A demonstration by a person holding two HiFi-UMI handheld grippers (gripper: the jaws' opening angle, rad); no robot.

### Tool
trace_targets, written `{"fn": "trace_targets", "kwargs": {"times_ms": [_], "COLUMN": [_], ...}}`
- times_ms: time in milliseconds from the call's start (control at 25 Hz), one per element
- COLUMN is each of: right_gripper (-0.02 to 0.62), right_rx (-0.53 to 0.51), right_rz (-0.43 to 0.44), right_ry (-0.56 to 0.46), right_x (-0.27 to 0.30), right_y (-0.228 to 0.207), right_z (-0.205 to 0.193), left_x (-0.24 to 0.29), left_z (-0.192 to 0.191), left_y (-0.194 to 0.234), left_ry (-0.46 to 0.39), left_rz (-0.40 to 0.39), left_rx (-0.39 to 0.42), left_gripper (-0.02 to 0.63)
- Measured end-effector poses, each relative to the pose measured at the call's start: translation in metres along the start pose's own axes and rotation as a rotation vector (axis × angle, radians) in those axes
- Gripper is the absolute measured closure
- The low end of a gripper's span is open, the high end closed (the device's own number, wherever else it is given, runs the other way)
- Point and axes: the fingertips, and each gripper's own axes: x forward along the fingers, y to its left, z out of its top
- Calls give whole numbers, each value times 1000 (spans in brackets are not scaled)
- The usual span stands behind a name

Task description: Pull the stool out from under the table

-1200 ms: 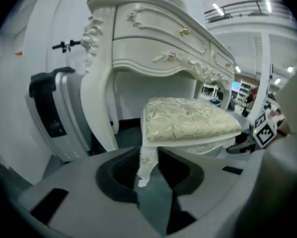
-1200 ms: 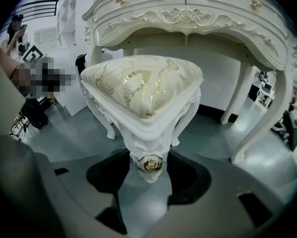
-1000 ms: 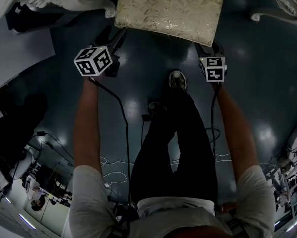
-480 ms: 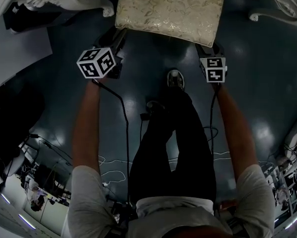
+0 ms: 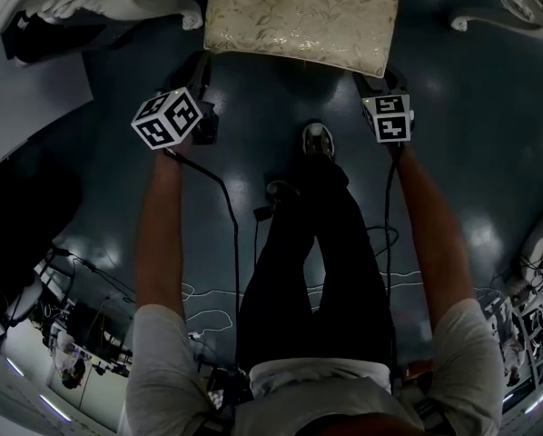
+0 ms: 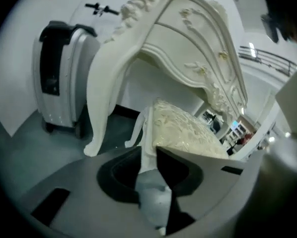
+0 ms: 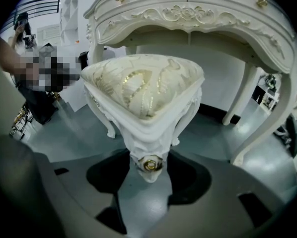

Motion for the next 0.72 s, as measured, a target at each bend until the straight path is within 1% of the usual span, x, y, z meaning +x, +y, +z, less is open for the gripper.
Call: {"fn": "trace_targets", "kwargs": {"times_ms": [40, 80, 160, 280, 320, 400, 440, 480, 520, 600, 640, 720], "right_gripper": [347, 347, 347, 346, 345, 345, 345, 345, 345, 345, 345, 345], "right_rx": [2, 4, 7, 6, 6, 4, 3, 3, 4, 8, 9, 6], "right_rz": [0, 0, 0, 6, 9, 13, 12, 11, 8, 5, 5, 7], "right_ry": [-2, -4, -8, -10, -10, -12, -13, -14, -13, -11, -10, -7], "right_x": [0, 0, 0, 0, 0, 1, 0, 0, 0, -1, -1, 0], "right_y": [0, -1, 0, 0, 0, 0, 0, -1, -1, 0, 0, 0], "right_z": [0, 0, 0, 0, 0, 1, 2, 2, 2, 1, 1, 1], "left_x": [4, 8, 15, 17, 16, 12, 13, 18, 25, 35, 37, 35], "left_z": [1, 2, 0, -4, -1, 19, 30, 33, 29, 12, 9, 10], "left_y": [4, 6, 6, 8, 6, -6, -13, -18, -19, -15, -14, -14], "left_ry": [13, 33, 71, 97, 88, 26, 0, 3, 40, 127, 137, 111], "left_rz": [-27, -64, -132, -230, -278, -396, -441, -456, -432, -344, -325, -318], "left_rx": [-78, -146, -236, -332, -362, -411, -422, -416, -396, -354, -348, -348], "left_gripper": [463, 388, 387, 357, 359, 344, 313, 313, 314, 311, 311, 311]}}
